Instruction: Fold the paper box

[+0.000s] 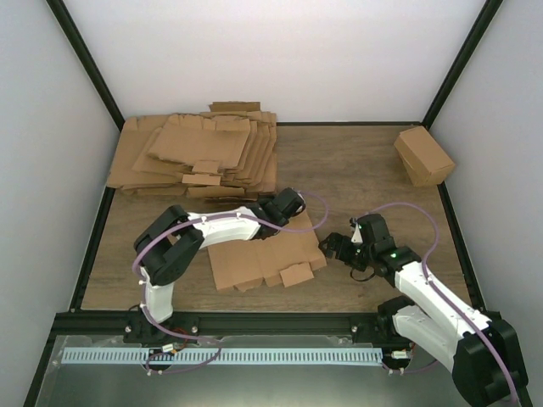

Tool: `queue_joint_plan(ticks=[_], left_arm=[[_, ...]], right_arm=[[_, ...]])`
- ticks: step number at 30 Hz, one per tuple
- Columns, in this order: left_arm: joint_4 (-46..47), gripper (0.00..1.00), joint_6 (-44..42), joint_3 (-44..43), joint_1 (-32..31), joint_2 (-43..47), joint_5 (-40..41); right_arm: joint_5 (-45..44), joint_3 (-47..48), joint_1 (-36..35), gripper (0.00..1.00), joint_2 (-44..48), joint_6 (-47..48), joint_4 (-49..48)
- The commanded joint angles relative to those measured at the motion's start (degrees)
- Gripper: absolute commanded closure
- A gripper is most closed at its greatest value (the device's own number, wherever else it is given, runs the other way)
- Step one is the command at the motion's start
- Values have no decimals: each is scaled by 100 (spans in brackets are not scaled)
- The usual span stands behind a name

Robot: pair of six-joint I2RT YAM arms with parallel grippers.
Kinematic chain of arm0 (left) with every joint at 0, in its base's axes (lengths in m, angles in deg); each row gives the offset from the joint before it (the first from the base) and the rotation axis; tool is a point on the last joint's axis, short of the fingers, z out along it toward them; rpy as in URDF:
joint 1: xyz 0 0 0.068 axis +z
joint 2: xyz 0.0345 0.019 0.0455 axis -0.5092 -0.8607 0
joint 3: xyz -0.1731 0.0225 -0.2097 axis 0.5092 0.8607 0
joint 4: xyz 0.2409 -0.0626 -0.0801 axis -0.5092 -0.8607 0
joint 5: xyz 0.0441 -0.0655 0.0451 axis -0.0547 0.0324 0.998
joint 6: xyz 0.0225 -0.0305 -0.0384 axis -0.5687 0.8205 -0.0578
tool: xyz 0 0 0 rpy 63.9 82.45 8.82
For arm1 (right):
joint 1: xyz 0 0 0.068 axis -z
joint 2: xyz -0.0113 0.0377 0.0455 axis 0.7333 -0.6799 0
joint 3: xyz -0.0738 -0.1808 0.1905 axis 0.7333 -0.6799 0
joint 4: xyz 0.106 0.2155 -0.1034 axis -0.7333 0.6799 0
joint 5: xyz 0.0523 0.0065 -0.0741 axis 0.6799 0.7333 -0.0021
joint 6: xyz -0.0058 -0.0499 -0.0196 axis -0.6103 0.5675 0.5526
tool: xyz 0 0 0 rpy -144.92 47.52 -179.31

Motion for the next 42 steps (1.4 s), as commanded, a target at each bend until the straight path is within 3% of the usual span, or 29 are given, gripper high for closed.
queue_joint_plan(ticks=[1, 11, 25, 33, 42], left_arm=[[-170, 94, 122, -206, -22, 388, 265], [-780, 96, 618, -363, -19, 975, 64], [-1198, 96, 2687, 521, -12, 2609, -757], [-509, 96, 4102, 1645, -19, 3474, -1112], [315, 96, 4570, 2860, -21, 4534, -961]], right_arm=[[5, 40, 48, 7, -29, 1, -94], [-38, 210, 43, 7, -145, 85, -58], [-203, 1411, 42, 7, -41, 502, 660], [-506, 2238, 45, 7, -115, 924, 1078], [76, 2526, 45, 6, 43, 799, 1199]])
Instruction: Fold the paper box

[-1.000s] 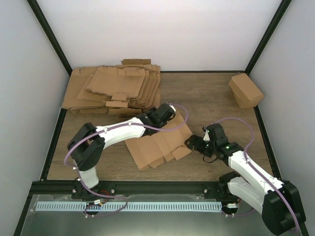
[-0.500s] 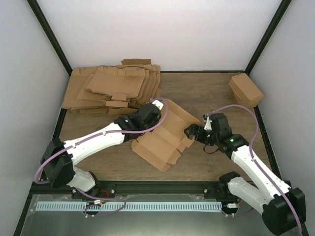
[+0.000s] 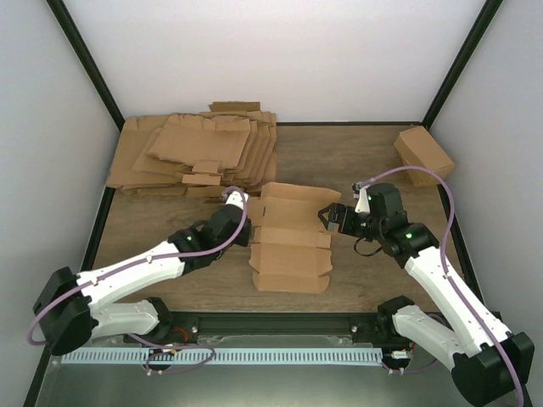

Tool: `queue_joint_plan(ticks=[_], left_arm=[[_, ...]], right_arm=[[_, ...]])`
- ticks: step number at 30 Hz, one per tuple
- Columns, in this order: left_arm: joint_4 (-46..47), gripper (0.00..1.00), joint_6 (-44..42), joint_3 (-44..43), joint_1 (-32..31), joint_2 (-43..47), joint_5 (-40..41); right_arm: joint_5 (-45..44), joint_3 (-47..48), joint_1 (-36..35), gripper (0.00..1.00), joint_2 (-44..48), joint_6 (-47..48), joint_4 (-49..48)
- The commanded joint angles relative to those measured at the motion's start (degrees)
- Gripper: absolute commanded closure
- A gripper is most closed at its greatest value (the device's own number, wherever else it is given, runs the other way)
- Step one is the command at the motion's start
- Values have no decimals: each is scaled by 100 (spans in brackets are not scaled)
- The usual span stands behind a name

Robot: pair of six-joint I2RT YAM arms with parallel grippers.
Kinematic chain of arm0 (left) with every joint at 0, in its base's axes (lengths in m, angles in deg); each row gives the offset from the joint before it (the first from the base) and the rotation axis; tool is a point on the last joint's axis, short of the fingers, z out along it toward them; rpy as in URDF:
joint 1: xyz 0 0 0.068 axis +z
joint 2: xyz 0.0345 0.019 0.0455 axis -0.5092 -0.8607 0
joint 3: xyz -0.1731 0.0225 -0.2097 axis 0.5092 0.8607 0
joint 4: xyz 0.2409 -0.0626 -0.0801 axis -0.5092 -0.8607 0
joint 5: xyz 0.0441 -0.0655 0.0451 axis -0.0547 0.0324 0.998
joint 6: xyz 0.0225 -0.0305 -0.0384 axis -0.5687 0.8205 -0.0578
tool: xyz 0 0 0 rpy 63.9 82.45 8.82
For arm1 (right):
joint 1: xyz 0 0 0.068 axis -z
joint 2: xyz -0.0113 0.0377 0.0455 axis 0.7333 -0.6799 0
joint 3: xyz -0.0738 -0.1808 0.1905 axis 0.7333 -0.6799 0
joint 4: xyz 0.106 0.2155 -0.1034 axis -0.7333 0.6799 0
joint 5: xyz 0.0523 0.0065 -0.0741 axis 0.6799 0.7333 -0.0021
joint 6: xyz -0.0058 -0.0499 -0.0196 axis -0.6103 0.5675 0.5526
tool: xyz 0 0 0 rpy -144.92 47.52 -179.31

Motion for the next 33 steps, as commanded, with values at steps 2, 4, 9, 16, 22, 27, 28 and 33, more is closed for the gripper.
queue_joint_plan(ticks=[2, 4, 9, 16, 22, 27, 28, 33], left_arm=[[693, 96, 433, 478, -13, 476, 46], [671, 96, 489, 542, -19, 492, 41], [559, 96, 684, 605, -16, 505, -36], [965, 96, 348, 1024, -18, 861, -616], [1226, 96, -122, 1213, -17, 940, -1217], [1777, 96, -287, 1580, -15, 1067, -1674], [1859, 96, -303, 1640, -19, 1086, -1697], [2236, 96, -444, 1913, -22, 1180, -1934]], right_arm=[[478, 393, 42, 6, 177, -91, 156], [519, 387, 47, 6, 203, -146, 157], [378, 233, 42, 6, 203, -209, 155], [793, -172, 42, 6, 97, -549, -177], [1119, -366, 45, 5, -104, -1301, -396], [1098, -472, 46, 6, -100, -2202, -502], [1101, -495, 42, 6, -87, -2312, -529], [1190, -531, 43, 7, -48, -2648, -620]])
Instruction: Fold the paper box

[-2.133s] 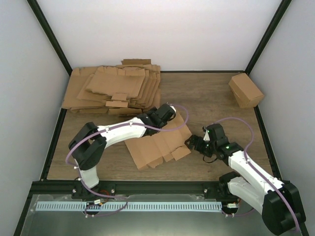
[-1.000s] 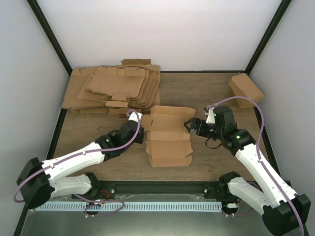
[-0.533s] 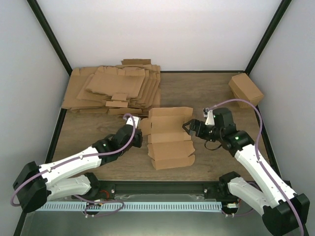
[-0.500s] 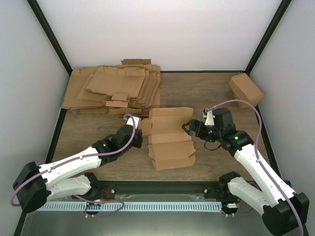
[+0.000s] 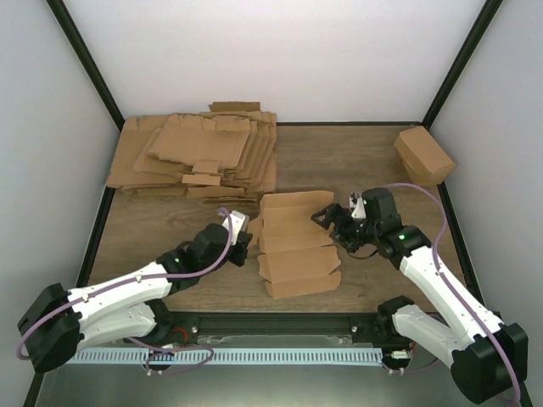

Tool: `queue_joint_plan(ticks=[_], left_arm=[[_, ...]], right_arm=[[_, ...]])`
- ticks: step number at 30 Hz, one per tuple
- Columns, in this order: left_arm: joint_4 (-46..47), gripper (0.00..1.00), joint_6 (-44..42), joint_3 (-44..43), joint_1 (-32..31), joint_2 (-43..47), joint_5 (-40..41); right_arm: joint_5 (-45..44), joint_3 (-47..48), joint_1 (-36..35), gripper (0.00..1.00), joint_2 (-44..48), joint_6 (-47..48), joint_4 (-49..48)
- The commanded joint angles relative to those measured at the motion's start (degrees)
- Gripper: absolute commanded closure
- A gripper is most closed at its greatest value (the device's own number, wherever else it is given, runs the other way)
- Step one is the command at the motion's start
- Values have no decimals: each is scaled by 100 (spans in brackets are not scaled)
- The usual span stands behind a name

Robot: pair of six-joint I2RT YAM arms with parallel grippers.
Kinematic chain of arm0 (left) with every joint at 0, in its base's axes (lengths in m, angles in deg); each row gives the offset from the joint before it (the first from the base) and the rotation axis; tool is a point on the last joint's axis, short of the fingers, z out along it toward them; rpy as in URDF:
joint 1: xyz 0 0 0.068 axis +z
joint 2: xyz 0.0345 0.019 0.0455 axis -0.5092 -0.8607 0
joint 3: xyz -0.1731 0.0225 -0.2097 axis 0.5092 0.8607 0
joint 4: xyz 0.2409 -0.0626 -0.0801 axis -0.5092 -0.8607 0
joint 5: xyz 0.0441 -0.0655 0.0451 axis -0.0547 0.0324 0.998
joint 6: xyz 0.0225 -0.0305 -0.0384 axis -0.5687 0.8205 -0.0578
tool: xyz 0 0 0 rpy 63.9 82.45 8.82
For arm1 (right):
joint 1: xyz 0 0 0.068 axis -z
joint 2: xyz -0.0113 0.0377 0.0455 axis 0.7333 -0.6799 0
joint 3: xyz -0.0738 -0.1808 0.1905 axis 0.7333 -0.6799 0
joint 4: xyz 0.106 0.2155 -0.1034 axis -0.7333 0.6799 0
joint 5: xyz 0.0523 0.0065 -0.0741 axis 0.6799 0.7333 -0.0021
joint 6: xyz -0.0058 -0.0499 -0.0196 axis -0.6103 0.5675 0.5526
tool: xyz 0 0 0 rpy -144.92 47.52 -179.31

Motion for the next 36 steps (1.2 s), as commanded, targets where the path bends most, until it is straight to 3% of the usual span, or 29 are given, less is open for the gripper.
queue_joint_plan(ticks=[1, 7, 14, 36], left_arm=[[660, 96, -295, 227, -22, 134, -491], [679, 96, -793, 274, -18, 173, -783], [753, 96, -1139, 380, -30, 385, -920], [935, 96, -1283, 433, -91, 374, -1010]], right_arm=[[199, -59, 44, 7, 85, -617, -222], [708, -142, 44, 8, 70, -1244, -550], [134, 259, 43, 8, 33, -1541, -103], [-264, 581, 44, 8, 77, -2656, 40]])
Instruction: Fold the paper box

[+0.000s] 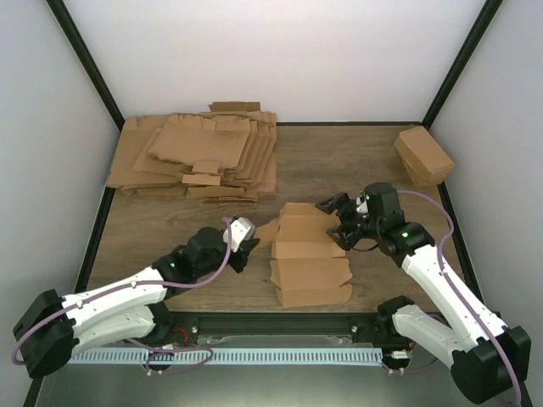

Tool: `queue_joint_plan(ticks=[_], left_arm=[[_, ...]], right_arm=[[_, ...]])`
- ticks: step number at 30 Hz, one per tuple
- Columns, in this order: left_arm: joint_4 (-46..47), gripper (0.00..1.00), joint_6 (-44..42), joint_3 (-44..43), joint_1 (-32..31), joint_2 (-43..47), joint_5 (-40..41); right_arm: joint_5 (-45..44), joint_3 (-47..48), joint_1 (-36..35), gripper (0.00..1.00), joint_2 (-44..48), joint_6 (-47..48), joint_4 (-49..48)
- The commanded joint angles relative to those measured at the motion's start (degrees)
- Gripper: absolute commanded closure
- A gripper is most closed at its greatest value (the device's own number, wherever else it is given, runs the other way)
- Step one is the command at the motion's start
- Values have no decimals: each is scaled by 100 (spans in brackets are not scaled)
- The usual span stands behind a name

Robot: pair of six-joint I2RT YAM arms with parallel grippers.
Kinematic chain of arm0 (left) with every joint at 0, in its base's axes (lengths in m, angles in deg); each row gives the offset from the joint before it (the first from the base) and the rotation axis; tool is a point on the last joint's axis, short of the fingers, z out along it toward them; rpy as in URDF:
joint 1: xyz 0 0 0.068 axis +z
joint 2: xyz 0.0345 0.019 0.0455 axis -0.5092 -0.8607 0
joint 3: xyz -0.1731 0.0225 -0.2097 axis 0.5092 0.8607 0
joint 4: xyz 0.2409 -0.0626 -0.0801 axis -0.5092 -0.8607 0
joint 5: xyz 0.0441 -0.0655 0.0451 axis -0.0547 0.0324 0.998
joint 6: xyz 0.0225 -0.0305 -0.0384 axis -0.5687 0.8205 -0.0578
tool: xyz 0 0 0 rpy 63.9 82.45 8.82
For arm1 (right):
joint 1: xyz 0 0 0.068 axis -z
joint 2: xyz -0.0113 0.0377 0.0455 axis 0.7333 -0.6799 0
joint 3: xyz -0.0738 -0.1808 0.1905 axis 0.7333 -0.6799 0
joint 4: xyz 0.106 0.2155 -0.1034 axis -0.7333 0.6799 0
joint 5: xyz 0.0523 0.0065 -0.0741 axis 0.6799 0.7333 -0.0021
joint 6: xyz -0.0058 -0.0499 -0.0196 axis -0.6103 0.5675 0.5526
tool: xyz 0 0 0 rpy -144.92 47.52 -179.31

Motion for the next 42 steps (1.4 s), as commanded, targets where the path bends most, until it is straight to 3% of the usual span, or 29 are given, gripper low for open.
queue_joint_plan(ticks=[1, 16, 27, 32, 42], left_arm=[[258, 96, -105, 83, -52, -10, -72], [347, 96, -142, 160, -127, 29, -53], [344, 96, -136, 171, -154, 43, -25], [372, 96, -140, 171, -165, 26, -18], [426, 96, -93, 180, -186, 10, 0]], right_arm=[[-178, 275, 42, 8, 53, -505, 61], [-1081, 338, 41, 9, -600, -1587, -167], [-888, 371, 38, 15, -1454, -1538, -701], [-776, 293, 37, 26, -1597, -1464, -803], [-880, 100, 37, 67, -1257, -1420, -887]])
